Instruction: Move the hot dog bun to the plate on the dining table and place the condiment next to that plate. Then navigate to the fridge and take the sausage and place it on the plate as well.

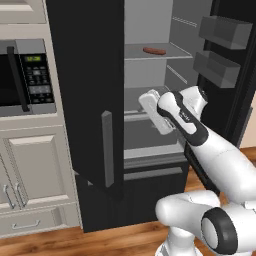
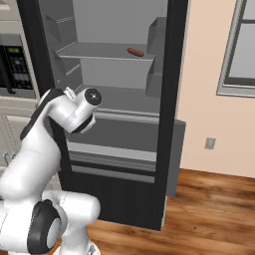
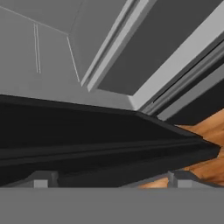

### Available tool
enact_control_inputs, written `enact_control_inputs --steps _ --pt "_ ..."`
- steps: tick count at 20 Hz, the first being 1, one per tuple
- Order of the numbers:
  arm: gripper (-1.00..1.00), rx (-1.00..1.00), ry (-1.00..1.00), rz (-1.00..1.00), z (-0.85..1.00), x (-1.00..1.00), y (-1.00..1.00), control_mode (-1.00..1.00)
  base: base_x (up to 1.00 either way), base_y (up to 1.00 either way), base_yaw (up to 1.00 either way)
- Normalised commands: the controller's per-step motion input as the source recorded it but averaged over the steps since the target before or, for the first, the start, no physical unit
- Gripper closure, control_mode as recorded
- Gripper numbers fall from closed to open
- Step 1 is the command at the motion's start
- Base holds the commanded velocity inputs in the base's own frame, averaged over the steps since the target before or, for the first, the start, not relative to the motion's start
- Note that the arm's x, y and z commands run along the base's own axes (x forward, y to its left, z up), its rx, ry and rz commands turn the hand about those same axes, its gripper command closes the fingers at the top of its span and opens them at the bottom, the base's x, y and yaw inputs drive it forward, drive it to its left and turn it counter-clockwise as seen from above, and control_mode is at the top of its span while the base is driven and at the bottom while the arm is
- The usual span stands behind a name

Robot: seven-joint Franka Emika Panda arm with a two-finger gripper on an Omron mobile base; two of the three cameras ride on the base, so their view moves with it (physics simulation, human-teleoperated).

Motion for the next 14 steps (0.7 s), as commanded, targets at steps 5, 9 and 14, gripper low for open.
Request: enact_control_inputs --steps 5,9,14 --pt "-1.0 0.0 0.04 0.12 -0.01 0.24 0.56 -1.0 0.0 0.0 0.0" --pt "-1.0 0.0 0.0 0.08 -0.03 0.0 0.71 -1.0 0.0 0.0 0.0" --pt "-1.0 -0.04 -0.01 0.06 -0.07 -0.16 0.85 -1.0 0.0 0.0 0.0"
